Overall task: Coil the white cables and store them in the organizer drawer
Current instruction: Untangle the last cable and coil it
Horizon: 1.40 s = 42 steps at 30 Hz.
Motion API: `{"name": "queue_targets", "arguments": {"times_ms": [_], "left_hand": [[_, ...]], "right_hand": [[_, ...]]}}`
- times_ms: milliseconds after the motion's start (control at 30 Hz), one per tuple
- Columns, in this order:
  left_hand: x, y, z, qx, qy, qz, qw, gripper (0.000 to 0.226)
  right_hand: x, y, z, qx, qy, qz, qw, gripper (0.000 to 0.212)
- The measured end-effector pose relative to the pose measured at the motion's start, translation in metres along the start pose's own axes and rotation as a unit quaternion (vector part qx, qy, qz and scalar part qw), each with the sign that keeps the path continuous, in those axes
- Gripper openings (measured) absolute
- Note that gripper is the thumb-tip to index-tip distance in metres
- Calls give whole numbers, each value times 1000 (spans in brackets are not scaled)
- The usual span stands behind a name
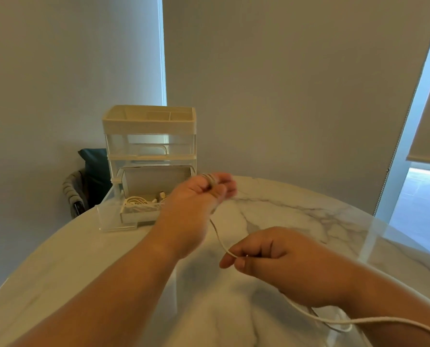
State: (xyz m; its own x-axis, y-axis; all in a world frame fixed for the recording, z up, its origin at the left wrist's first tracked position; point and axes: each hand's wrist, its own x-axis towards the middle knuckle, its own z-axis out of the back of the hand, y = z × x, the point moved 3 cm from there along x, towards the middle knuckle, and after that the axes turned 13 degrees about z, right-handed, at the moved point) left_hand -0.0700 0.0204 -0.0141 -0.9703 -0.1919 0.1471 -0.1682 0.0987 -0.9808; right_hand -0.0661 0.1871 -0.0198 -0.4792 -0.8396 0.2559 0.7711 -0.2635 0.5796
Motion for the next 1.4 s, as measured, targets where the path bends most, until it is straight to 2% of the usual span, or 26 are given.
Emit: {"name": "queue_targets", "arguments": {"times_ms": [67, 100, 167, 300, 400, 467, 567, 667, 833, 1033, 1167, 1267, 1367, 1400], "left_hand": [[-8, 4, -8, 227, 11, -55, 972, 21], [-11, 5, -11, 296, 17, -67, 953, 21], [-13, 5, -12, 364, 28, -67, 928, 19], [-18, 3, -20, 390, 79, -39, 917, 27], [-25, 1, -27, 346, 109, 4, 932, 49], [-29, -1, -32, 339, 144, 32, 929, 46], [-30, 1, -37, 325, 196, 69, 923, 34], [-30, 2, -36, 279, 204, 89, 934, 31], [-29, 7, -40, 103, 242, 148, 953, 28], [-30, 13, -43, -39, 265, 208, 941, 29], [-30, 14, -46, -32, 277, 195, 940, 31], [-33, 9, -52, -27, 301, 184, 935, 33], [-34, -2, -50, -87, 321, 174, 927, 28], [-34, -6, -47, -115, 323, 169, 924, 29]], "right_hand": [[0, 2, 0, -18, -14, 24, 999, 16], [0, 2, 5, -28, -46, 40, 998, 15], [-2, -2, 19, -54, -121, 66, 989, 12], [-9, -3, 39, -55, -201, 102, 973, 19], [-9, 3, 39, -63, -216, 129, 966, 27], [-8, 1, 40, -65, -219, 141, 963, 29], [-8, -6, 44, -107, -266, 136, 948, 30], [-8, -13, 47, -102, -296, 128, 941, 29], [-8, -20, 47, -83, -306, 129, 940, 32], [-8, -26, 48, -76, -314, 132, 937, 29], [-7, -31, 49, -70, -308, 126, 940, 26], [-5, -42, 49, -30, -298, 108, 948, 15], [-5, -63, 52, -10, -278, 51, 959, 30], [-5, -69, 52, -12, -271, 30, 962, 28]]}}
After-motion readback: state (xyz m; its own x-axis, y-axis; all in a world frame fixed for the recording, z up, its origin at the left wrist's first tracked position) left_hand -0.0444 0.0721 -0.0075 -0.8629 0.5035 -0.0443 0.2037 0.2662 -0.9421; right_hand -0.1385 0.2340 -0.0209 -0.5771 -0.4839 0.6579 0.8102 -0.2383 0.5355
